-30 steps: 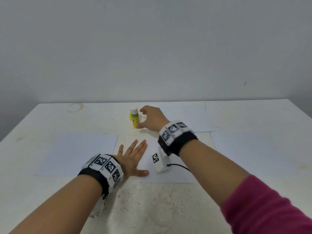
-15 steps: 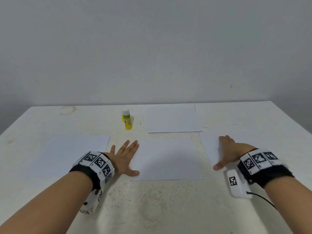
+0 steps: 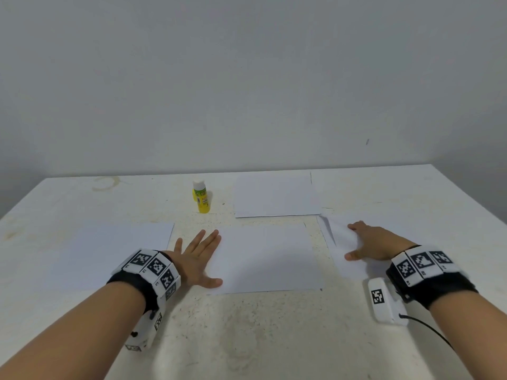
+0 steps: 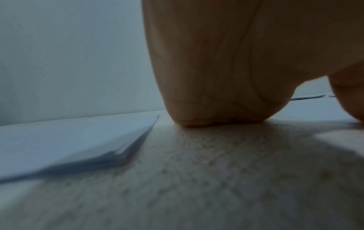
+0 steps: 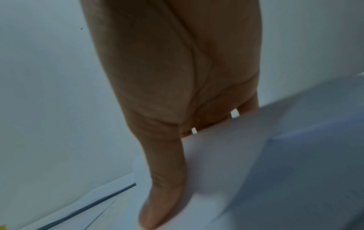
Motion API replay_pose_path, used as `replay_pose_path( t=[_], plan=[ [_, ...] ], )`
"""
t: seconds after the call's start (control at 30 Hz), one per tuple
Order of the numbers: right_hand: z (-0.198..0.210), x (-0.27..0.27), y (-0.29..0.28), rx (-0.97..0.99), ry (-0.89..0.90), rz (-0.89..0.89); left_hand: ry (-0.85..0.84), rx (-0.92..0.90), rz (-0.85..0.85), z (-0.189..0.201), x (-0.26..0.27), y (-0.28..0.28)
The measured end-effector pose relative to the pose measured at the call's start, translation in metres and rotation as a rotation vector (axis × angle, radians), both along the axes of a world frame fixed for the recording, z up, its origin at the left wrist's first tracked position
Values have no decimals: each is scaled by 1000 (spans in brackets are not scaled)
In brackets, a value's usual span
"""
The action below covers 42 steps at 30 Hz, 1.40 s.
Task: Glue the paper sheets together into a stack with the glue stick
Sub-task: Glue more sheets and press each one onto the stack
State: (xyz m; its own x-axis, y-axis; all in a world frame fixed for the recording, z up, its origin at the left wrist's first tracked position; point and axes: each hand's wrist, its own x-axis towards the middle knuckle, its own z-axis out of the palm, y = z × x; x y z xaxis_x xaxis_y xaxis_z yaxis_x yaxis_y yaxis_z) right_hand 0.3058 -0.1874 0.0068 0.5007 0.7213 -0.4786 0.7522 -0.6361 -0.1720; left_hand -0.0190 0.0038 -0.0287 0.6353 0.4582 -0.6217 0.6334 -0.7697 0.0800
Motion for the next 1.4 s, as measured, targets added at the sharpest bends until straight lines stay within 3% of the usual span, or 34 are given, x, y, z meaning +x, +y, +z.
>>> replay_pose_path(
  t=[0.2, 0.47, 0.63, 0.8, 0.9, 1.1, 1.4],
  plan=[
    [6, 8, -7, 67, 34, -5, 10, 10, 8, -1, 0, -1],
    [35, 15, -7, 388, -277, -242, 4, -3, -7, 0, -1, 3],
    [69, -56, 14, 415, -67, -138, -2, -15, 63, 3, 3, -3],
    [36, -142, 56, 299, 134, 70, -19, -14, 124, -1, 7, -4],
    [8, -173, 79, 245, 183, 49, -21, -20, 110, -5, 5, -3],
    [-16, -191, 107, 214, 181, -60, -1, -5, 97, -6, 6, -3],
    [-43, -198, 119, 181, 131, -81, 15, -6, 99, -4, 7, -5]
  ],
)
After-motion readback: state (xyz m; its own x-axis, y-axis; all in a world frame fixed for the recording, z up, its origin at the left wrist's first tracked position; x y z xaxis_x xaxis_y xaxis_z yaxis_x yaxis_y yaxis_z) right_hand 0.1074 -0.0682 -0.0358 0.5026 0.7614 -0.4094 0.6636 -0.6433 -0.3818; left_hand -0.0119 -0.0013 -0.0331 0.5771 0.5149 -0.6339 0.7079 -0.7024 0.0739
